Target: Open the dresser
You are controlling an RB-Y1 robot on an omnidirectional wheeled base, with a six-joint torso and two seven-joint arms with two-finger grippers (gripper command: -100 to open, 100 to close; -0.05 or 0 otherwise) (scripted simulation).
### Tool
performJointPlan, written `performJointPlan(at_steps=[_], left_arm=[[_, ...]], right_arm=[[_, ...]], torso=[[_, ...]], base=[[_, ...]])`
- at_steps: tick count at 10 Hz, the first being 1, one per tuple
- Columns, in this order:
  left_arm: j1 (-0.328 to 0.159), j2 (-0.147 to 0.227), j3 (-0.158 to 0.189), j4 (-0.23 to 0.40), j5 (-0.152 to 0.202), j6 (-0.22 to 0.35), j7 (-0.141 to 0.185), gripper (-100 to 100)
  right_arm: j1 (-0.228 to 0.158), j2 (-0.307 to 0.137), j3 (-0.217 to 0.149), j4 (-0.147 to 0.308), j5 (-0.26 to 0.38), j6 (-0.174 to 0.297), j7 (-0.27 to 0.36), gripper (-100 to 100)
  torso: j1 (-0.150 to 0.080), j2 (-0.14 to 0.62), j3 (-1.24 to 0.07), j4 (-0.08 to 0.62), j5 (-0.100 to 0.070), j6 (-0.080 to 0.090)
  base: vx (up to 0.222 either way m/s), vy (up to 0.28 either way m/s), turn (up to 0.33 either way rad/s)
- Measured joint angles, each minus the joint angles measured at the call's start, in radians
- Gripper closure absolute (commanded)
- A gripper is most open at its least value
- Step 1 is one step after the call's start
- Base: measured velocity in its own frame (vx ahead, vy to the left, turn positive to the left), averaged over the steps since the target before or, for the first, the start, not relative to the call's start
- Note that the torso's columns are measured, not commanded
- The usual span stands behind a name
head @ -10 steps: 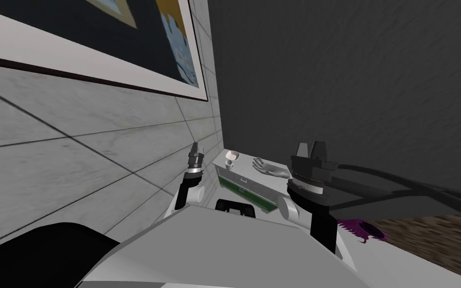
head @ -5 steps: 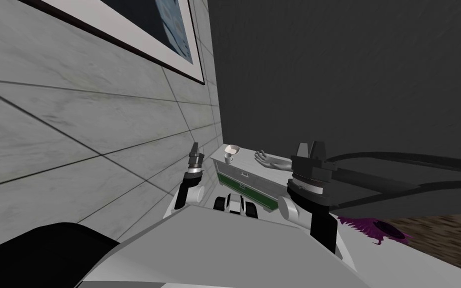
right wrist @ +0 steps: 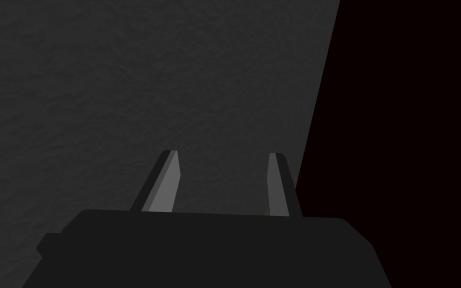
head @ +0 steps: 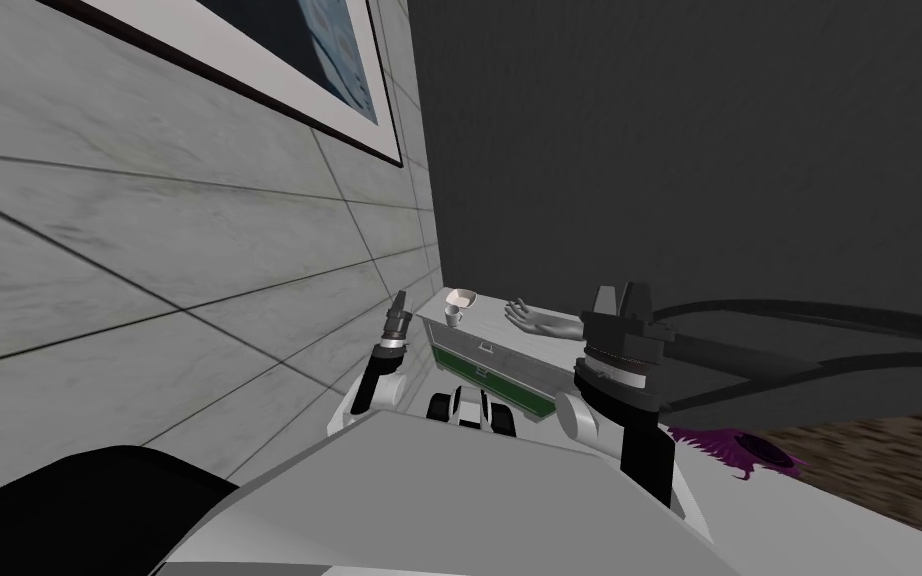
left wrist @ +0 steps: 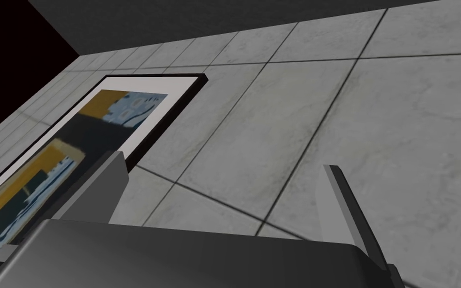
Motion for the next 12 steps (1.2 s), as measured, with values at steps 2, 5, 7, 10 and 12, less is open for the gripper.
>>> performJointPlan(at_steps=[2,5,7,10,12], left_arm=[[-0.008,0.028,-0.004,0.056,-0.004,-0.035,-0.003,-100],[-0.023,0.054,0.000,0.130,-0.005,-0.078,-0.001,-100],[-0.037,0.064,0.001,0.182,-0.007,-0.109,-0.001,-100],[-0.057,0.071,0.000,0.258,-0.012,-0.148,-0.005,-100],[-0.067,0.071,-0.001,0.305,-0.014,-0.173,-0.006,-100]], right_arm=[[0.000,0.000,0.000,0.000,0.000,0.000,0.000,0],[0.000,0.000,0.000,0.000,0.000,0.000,0.000,0],[0.000,0.000,0.000,0.000,0.000,0.000,0.000,0],[0.000,0.000,0.000,0.000,0.000,0.000,0.000,0],[0.000,0.000,0.000,0.000,0.000,0.000,0.000,0]], torso=[[0.000,0.000,0.000,0.000,0.000,0.000],[0.002,0.000,0.000,0.000,0.000,0.000],[0.001,0.000,0.000,0.000,0.000,0.000],[0.001,0.000,0.000,0.000,0.000,0.000],[0.002,0.000,0.000,0.000,0.000,0.000]], base=[[-0.004,-0.053,-0.042],[0.006,-0.038,-0.032],[0.004,-0.037,-0.024],[0.001,-0.046,-0.035],[0.004,-0.032,-0.026]])
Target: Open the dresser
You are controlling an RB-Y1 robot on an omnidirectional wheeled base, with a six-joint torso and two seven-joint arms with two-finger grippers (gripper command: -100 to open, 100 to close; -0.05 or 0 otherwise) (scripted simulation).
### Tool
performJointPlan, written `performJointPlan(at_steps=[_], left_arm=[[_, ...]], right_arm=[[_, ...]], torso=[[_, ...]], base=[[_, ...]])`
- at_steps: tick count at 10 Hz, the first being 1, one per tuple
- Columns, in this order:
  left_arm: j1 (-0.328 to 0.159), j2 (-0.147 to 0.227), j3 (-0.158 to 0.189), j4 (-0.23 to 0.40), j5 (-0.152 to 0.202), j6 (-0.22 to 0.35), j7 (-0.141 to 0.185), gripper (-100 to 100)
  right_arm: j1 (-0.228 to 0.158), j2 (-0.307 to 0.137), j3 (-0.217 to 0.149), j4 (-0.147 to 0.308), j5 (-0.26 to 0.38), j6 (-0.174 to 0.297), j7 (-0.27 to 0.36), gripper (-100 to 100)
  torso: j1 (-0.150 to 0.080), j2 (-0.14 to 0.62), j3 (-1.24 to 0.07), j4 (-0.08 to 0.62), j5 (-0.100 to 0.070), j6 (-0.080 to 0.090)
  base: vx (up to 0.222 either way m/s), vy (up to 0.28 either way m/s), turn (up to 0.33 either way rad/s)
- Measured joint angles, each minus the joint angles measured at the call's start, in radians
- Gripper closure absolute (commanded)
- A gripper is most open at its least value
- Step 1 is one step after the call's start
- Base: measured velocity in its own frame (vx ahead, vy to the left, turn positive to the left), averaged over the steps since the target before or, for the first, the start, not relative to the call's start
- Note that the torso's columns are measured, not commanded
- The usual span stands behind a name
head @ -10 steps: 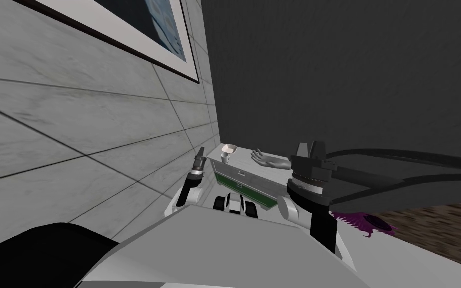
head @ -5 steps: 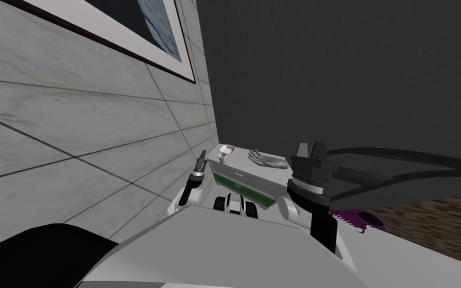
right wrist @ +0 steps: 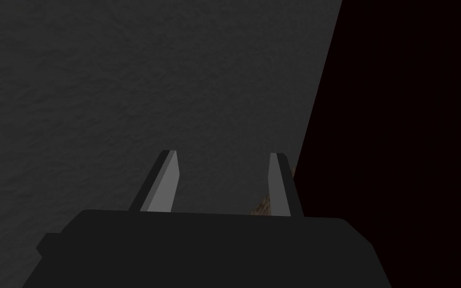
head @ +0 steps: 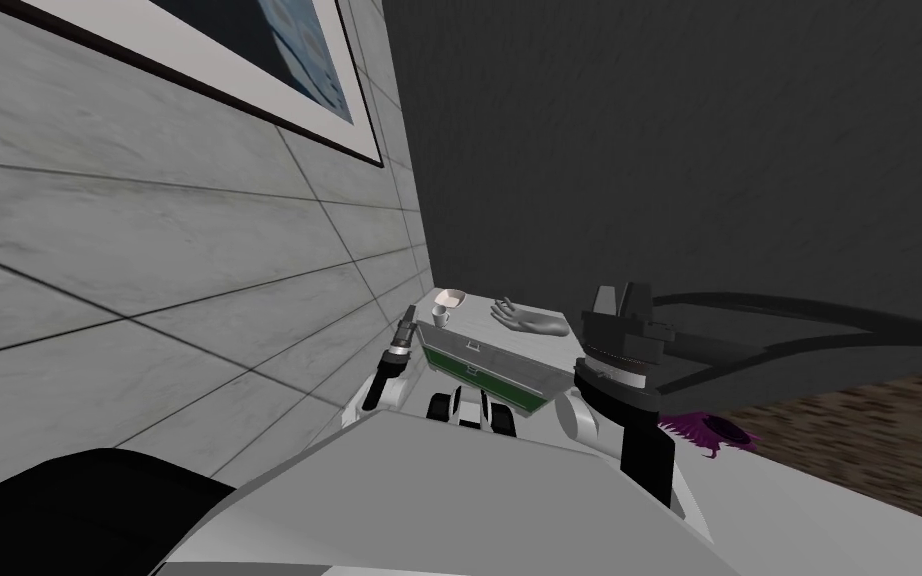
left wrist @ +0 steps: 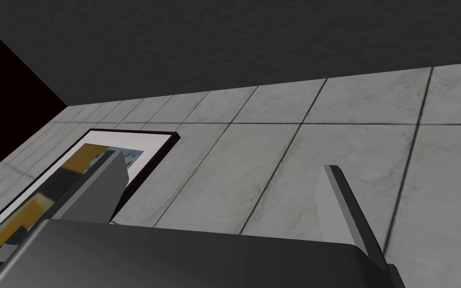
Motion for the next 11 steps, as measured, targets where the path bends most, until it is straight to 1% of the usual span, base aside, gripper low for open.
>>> performJointPlan(at_steps=[4,11], left_arm=[[-0.026,-0.002,-0.001,0.118,-0.006,-0.069,-0.002,-100],[-0.061,-0.004,0.000,0.285,-0.012,-0.157,-0.004,-100]], right_arm=[[0.000,0.000,0.000,0.000,0.000,0.000,0.000,0],[0.000,0.000,0.000,0.000,0.000,0.000,0.000,0]], torso=[[-0.001,0.000,0.000,0.000,0.000,0.000],[-0.001,0.000,0.000,0.000,0.000,0.000]], base=[[0.001,-0.047,-0.034],[0.005,-0.040,-0.033]])
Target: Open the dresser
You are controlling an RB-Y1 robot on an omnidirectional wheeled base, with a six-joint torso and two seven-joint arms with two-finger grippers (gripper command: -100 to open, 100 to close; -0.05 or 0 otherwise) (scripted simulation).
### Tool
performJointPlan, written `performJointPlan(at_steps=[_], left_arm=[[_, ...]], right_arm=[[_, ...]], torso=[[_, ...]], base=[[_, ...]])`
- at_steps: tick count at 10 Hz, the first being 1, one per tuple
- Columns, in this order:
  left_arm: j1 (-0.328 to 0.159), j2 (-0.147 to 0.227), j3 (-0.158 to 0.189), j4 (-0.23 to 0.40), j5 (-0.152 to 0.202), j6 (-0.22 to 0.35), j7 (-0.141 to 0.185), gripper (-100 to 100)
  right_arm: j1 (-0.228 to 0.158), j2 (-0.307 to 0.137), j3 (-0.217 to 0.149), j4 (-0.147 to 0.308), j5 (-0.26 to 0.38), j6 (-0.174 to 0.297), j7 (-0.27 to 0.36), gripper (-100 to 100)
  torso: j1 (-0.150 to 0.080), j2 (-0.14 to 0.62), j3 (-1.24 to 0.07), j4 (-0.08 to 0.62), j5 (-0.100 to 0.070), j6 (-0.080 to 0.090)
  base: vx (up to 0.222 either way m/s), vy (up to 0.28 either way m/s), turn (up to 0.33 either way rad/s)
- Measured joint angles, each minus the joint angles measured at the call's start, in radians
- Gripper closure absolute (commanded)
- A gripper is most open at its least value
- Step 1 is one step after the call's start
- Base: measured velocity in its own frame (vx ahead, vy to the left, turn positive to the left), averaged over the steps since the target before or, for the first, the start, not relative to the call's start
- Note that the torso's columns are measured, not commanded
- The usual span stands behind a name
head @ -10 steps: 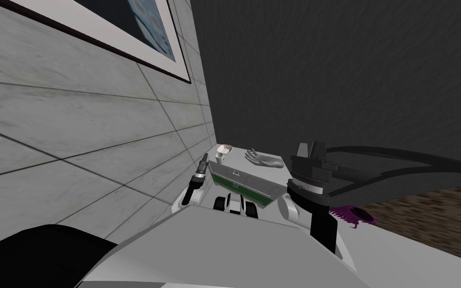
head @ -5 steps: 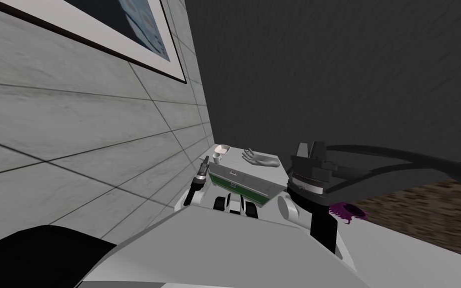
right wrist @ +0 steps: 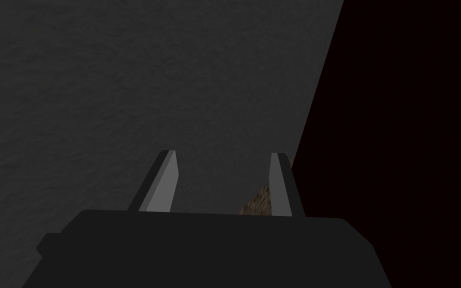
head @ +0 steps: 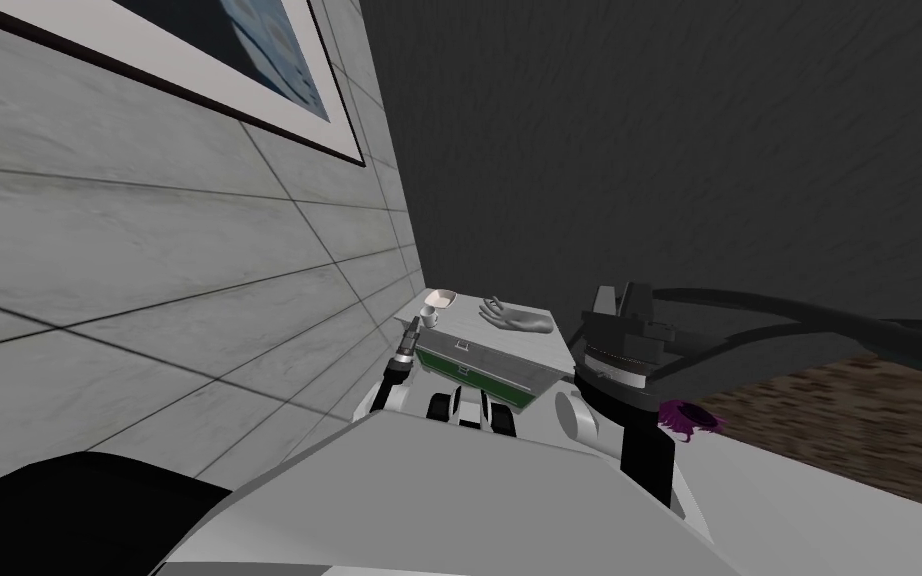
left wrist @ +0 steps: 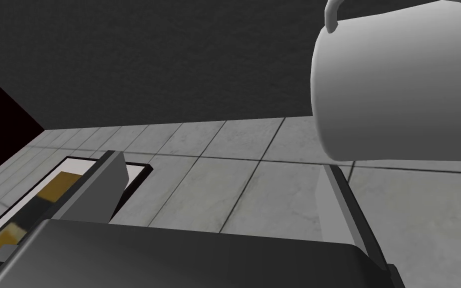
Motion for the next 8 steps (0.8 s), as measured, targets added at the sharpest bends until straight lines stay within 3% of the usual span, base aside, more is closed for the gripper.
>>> performJointPlan(at_steps=[8], left_arm=[[-0.051,-0.014,-0.001,0.218,-0.009,-0.108,-0.004,-100]], right_arm=[[0.000,0.000,0.000,0.000,0.000,0.000,0.000,0]], torso=[[0.000,0.000,0.000,0.000,0.000,0.000]], base=[[0.005,-0.040,-0.031]])
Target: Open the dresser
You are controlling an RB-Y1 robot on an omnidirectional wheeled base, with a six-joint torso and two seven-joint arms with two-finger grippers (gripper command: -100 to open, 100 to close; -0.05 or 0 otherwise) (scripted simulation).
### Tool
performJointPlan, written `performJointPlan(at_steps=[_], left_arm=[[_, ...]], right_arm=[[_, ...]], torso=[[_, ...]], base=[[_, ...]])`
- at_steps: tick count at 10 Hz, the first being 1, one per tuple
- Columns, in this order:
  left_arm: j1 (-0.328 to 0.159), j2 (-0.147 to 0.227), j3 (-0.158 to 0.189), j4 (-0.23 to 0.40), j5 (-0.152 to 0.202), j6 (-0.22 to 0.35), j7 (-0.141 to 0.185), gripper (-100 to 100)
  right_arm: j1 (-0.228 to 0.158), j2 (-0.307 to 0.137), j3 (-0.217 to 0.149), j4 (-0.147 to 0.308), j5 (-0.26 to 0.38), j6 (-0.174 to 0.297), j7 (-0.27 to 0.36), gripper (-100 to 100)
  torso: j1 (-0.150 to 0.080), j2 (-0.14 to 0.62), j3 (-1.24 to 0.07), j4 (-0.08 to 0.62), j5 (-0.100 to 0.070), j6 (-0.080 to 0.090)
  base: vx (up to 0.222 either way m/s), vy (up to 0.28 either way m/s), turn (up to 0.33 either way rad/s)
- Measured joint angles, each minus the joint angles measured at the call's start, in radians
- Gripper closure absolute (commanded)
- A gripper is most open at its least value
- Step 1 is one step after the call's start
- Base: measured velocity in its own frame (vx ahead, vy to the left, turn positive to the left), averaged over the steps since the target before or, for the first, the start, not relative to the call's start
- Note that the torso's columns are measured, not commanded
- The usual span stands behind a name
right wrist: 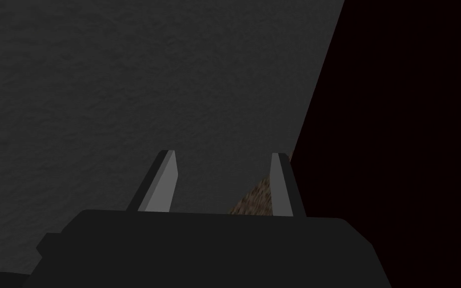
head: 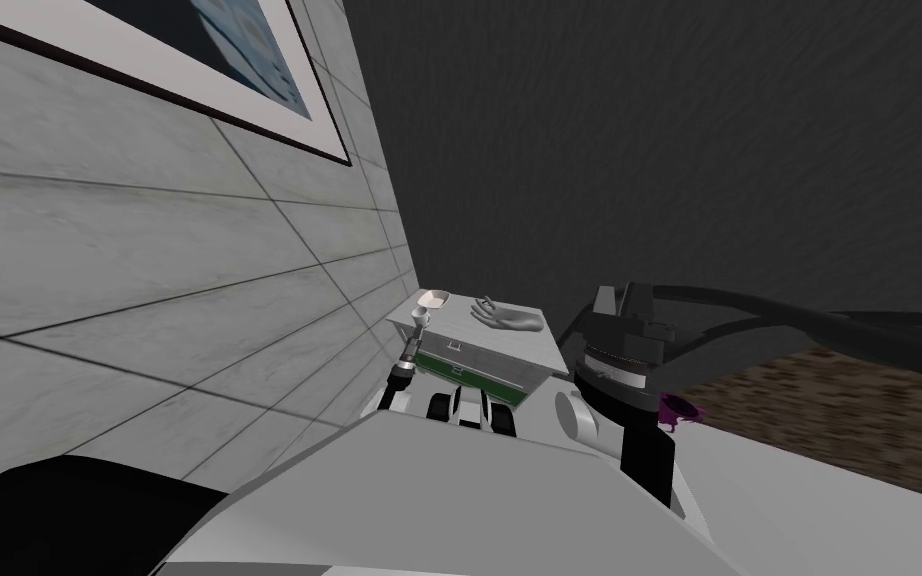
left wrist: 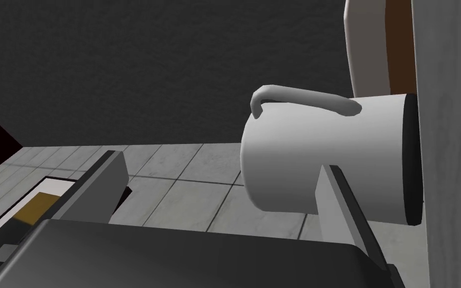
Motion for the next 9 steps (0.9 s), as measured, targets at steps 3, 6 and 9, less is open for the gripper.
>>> performJointPlan(at_steps=[3,6,9], left_arm=[[-0.024,-0.006,0.001,0.095,-0.003,-0.046,0.000,-100],[-0.036,-0.016,0.000,0.171,-0.007,-0.083,-0.003,-100],[-0.054,-0.022,0.000,0.246,-0.010,-0.114,-0.002,-100]], right_arm=[[0.000,0.000,0.000,0.000,0.000,0.000,0.000,0],[0.000,0.000,0.000,0.000,0.000,0.000,0.000,0],[0.000,0.000,0.000,0.000,0.000,0.000,0.000,0]], torso=[[0.000,0.000,0.000,0.000,0.000,0.000],[0.000,0.000,0.000,0.000,0.000,0.000],[0.000,0.000,0.000,0.000,0.000,0.000]], base=[[0.007,-0.038,-0.029],[0.006,-0.042,-0.033],[0.006,-0.033,-0.026]])
